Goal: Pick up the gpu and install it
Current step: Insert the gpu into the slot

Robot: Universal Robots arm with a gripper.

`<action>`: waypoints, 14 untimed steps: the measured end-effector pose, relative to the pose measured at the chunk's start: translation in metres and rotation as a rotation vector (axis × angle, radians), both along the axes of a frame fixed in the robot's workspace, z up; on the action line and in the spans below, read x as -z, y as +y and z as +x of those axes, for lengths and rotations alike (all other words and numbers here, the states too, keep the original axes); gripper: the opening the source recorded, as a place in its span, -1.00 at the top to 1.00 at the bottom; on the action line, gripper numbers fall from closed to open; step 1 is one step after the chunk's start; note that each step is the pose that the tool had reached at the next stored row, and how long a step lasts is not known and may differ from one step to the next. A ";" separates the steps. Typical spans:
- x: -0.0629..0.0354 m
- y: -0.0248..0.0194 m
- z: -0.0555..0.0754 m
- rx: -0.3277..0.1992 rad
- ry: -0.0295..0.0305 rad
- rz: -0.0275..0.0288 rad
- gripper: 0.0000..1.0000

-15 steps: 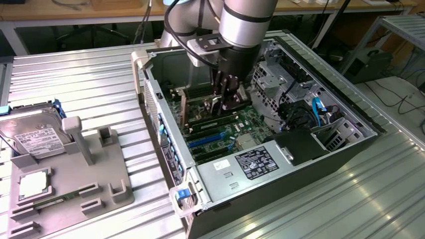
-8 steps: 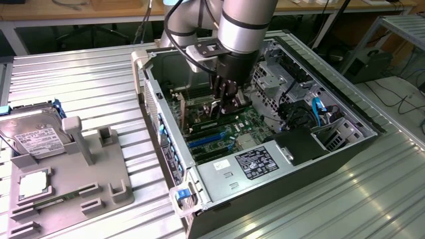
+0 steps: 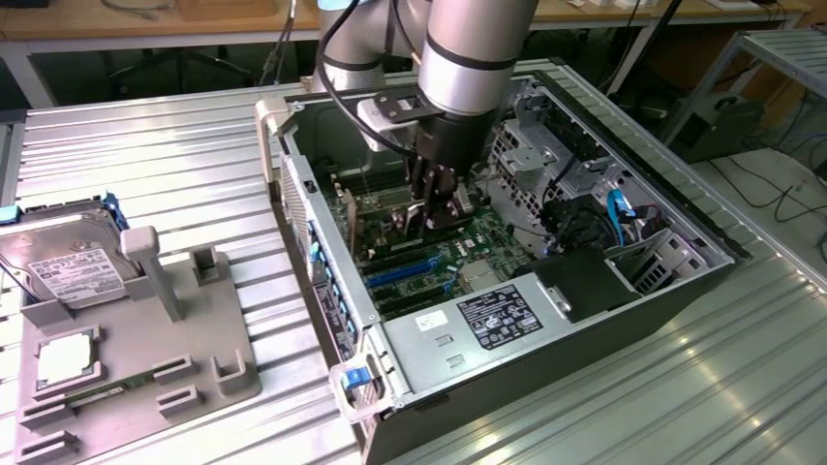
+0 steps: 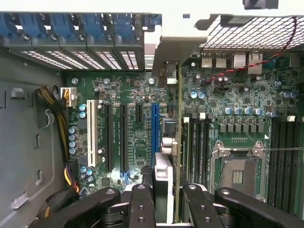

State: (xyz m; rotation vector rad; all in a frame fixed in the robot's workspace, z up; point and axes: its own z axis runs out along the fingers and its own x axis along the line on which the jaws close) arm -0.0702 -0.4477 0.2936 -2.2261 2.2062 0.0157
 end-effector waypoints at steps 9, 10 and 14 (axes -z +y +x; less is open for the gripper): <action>0.0111 -0.0031 0.000 0.000 -0.0001 0.0002 0.43; 0.0123 -0.0032 0.000 0.000 0.0000 0.0000 0.43; 0.0187 -0.0032 -0.002 0.000 0.0000 0.0001 0.43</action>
